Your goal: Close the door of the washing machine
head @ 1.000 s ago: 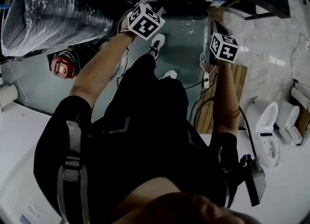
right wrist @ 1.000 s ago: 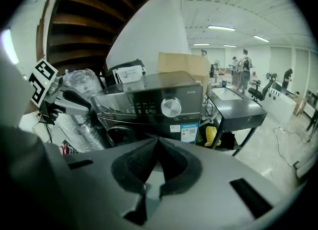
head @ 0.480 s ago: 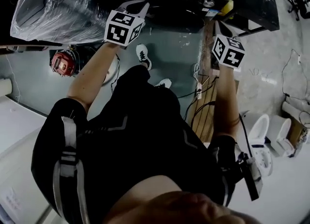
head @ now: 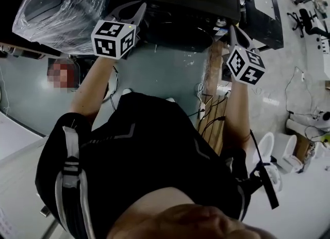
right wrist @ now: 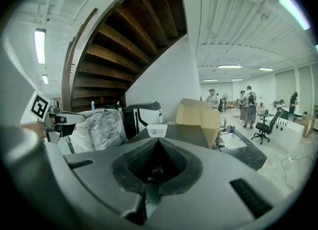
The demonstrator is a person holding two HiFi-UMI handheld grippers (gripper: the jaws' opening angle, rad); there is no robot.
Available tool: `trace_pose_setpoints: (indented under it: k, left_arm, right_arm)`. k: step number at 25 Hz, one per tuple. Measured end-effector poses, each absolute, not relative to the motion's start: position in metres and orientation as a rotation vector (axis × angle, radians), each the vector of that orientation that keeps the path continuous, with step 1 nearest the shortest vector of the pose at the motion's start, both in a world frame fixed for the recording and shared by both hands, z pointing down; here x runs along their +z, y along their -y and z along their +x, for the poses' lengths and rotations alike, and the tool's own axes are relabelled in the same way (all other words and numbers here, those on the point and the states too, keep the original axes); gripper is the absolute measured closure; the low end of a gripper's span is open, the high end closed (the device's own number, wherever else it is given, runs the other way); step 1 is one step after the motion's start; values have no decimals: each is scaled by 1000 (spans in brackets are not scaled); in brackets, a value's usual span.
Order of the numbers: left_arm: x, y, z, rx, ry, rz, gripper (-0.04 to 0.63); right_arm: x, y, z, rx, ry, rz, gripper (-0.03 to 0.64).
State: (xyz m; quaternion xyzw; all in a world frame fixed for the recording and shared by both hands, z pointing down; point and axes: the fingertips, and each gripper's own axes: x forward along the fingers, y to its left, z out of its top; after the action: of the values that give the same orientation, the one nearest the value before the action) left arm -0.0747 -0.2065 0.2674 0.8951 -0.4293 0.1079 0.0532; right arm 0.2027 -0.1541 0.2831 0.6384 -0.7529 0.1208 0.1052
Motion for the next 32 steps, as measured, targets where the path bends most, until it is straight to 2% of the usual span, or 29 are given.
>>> trace_pose_setpoints:
  k: [16,23,32]
  left_arm:
    - [190,215,-233,174,1443,2761,591]
    - [192,221,-273,181,1498,2733,591]
    - [194,223,-290,143,1491,2719,591]
  right_arm:
    - [192,163,71,170,2259,1972,612]
    - [188,166,35,124,2243,1940,614]
    - [187,163,22,99,2220,1963,614]
